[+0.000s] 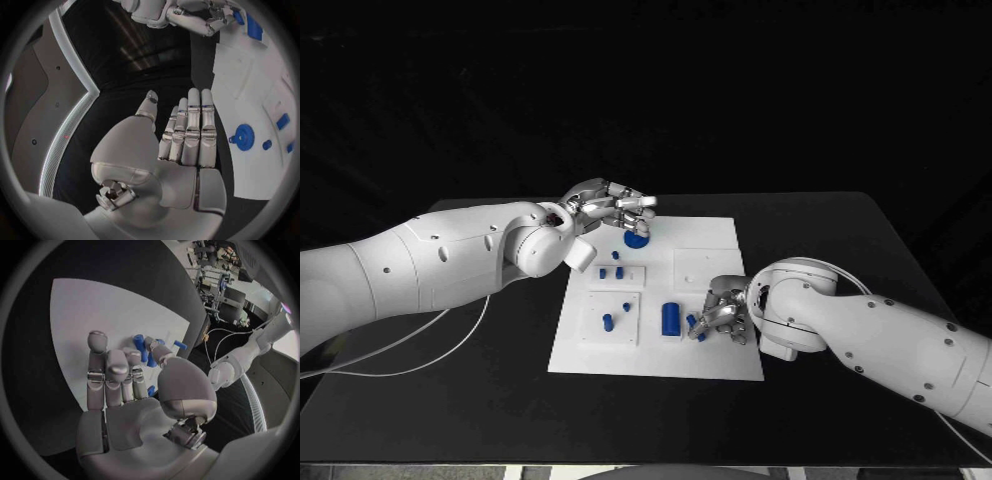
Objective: Assemble the parts on the task board
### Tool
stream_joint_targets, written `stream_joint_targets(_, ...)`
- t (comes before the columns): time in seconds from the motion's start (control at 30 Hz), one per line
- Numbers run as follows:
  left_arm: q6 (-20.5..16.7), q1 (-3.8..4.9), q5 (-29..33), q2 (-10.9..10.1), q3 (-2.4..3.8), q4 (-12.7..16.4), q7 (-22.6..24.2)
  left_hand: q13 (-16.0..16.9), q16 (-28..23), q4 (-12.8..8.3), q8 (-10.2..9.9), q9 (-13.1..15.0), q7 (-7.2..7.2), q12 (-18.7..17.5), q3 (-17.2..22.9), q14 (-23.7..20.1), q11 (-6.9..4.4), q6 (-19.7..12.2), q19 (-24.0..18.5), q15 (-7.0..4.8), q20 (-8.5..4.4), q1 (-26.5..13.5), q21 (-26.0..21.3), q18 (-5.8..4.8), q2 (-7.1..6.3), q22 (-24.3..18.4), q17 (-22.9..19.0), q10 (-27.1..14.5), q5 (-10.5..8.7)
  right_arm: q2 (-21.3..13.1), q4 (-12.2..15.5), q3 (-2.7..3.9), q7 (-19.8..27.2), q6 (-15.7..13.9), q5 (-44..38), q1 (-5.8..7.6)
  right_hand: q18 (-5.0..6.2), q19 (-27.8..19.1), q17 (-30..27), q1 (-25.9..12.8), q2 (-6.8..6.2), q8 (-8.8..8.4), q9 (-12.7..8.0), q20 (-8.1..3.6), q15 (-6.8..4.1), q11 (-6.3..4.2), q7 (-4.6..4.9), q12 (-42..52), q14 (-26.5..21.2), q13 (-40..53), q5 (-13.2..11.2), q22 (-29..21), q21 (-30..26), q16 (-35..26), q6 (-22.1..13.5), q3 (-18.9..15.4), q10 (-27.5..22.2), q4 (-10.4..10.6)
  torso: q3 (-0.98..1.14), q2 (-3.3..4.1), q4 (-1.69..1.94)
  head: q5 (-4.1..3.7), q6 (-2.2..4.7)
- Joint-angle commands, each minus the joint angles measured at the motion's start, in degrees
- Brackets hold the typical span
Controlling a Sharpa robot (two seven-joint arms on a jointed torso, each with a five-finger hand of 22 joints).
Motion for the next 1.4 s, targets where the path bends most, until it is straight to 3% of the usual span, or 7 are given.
stream_joint_targets(0.03, 0.75, 0.01, -0.26, 0.02, 0.04, 0.18, 0.19, 0.07, -0.08, -0.17, 0.29, -0.06, 0.0, -0.06, 0.24, -0.4, -0.09, -0.19, -0.17, 0.05, 0.09, 0.23, -0.2, -0.25, 0.28, -0.05, -0.08, -0.28, 0.1, -0.08, -0.29, -0.33, -1.16, 1.96, 0.92, -0.42, -0.63, 0.12, -0.18, -1.31, -0.43, 0.22, -0.36, -0.48, -0.2, -0.1, -0.2, -0.49, -0.43, -0.21, -2.98, 2.57, -0.48, -0.56, -0.47, -0.48, -0.38, 1.66, 0.01, -0.01, 0.01, -0.03, -0.03)
stream_joint_targets(0.1, 0.69, 0.02, -0.31, 0.02, 0.04, 0.19, 0.2, 0.07, -0.07, -0.21, 0.28, -0.06, 0.01, -0.07, 0.22, -0.38, -0.09, -0.2, -0.16, 0.05, 0.08, 0.22, -0.19, -0.25, 0.29, -0.05, -0.07, -0.29, -0.01, -0.11, -0.32, -0.33, -1.17, 1.93, 1.07, -0.42, -0.63, 0.19, -0.25, -2.32, -0.33, 0.23, -0.58, -0.61, -0.31, -0.13, -0.13, -0.78, -0.47, -0.36, -5.28, 2.5, -0.78, -0.74, -0.73, -0.68, -0.58, 3.04, 0.0, -0.02, 0.02, -0.01, -0.05)
stream_joint_targets(0.2, 0.61, 0.02, -0.39, 0.01, 0.04, 0.17, 0.22, 0.07, -0.07, -0.21, 0.28, -0.06, 0.01, -0.07, 0.22, -0.38, -0.09, -0.2, -0.16, 0.04, 0.08, 0.22, -0.19, -0.25, 0.29, -0.05, -0.07, -0.29, -0.02, -0.11, -0.34, -0.33, -1.13, 1.94, 1.3, -0.42, -0.78, 0.43, -0.22, -2.69, -1.26, 0.25, -0.96, -0.8, -0.4, -0.15, -0.11, -0.94, -0.45, -0.43, -6.28, 2.45, -1.26, -0.96, -0.71, -0.1, -0.65, 4.34, -0.03, -0.03, 0.01, 0.01, -0.08)
stream_joint_targets(0.4, 0.59, 0.02, -0.47, 0.08, 0.04, 0.14, 0.19, 0.07, -0.08, -0.23, 0.27, -0.06, 0.0, -0.07, 0.18, -0.39, -0.08, -0.2, -0.16, 0.05, 0.08, 0.16, -0.18, -0.25, 0.3, -0.05, -0.08, -0.3, -0.12, -0.08, -0.37, -0.33, -0.58, 2.13, 1.73, -0.42, -0.81, 0.62, -0.18, -3.38, -1.54, 0.25, -1.15, -0.83, -0.38, -0.05, 0.0, -1.12, -0.45, -0.56, -13.55, 2.52, -1.69, -1.19, -0.72, -1.28, -0.64, 7.74, 0.01, -0.05, -0.03, 0.12, -0.17)
stream_joint_targets(0.5, 0.58, 0.02, -0.5, 0.1, 0.03, 0.1, 0.17, 0.07, -0.08, -0.23, 0.27, -0.06, 0.0, -0.07, 0.18, -0.39, -0.08, -0.2, -0.16, 0.05, 0.08, 0.16, -0.18, -0.25, 0.3, -0.05, -0.08, -0.3, -0.12, -0.06, -0.37, -0.33, -0.23, 2.02, 2.01, -0.42, -0.84, 0.77, -0.13, -3.59, -1.94, 0.26, -1.21, -0.89, -0.42, -0.02, 0.07, -1.26, -0.44, -0.64, -14.07, 2.59, -1.88, -1.32, -0.72, -1.8, -0.67, 9.76, 0.07, -0.09, 0.03, 0.09, -0.04)
stream_joint_targets(0.97, 0.48, 0.02, -0.6, 0.06, 0.03, 0.06, 0.04, 0.07, -0.08, -0.23, 0.27, -0.06, 0.0, -0.07, 0.18, -0.39, -0.08, -0.2, -0.16, 0.05, 0.08, 0.16, -0.18, -0.25, 0.3, -0.05, -0.08, -0.3, -0.12, -0.26, -0.33, -0.33, 1.19, 0.86, 2.47, -0.42, -1.23, 1.06, 0.28, -3.2, -2.81, 0.32, -1.98, -1.33, -0.61, -0.09, 0.11, -1.81, -0.37, -0.33, -14.33, 2.65, -2.64, -1.88, -0.55, -5.01, -0.49, 13.63, 0.02, 0.01, -0.03, 0.15, 0.03)
stream_joint_targets(1.4, 0.63, 0.01, -0.7, 0.01, 0.03, 0.07, -0.02, 0.07, -0.06, -0.4, 0.25, -0.06, 0.02, -0.06, 0.09, -0.39, -0.08, -0.2, -0.18, 0.05, 0.08, 0.16, -0.14, -0.25, 0.31, -0.05, -0.07, -0.29, -0.4, -2.42, 2.42, -0.15, 2.87, -0.25, 2.55, -0.98, -1.19, 1.17, 0.45, -1.25, -4.39, 0.28, -2.11, -1.3, -0.61, -0.06, 0.16, -2.09, -0.28, -0.09, -14.33, 2.65, -3.22, -2.35, -0.38, -6.51, -0.38, 13.62, 0.05, 0.07, 0.17, -0.06, -0.01)
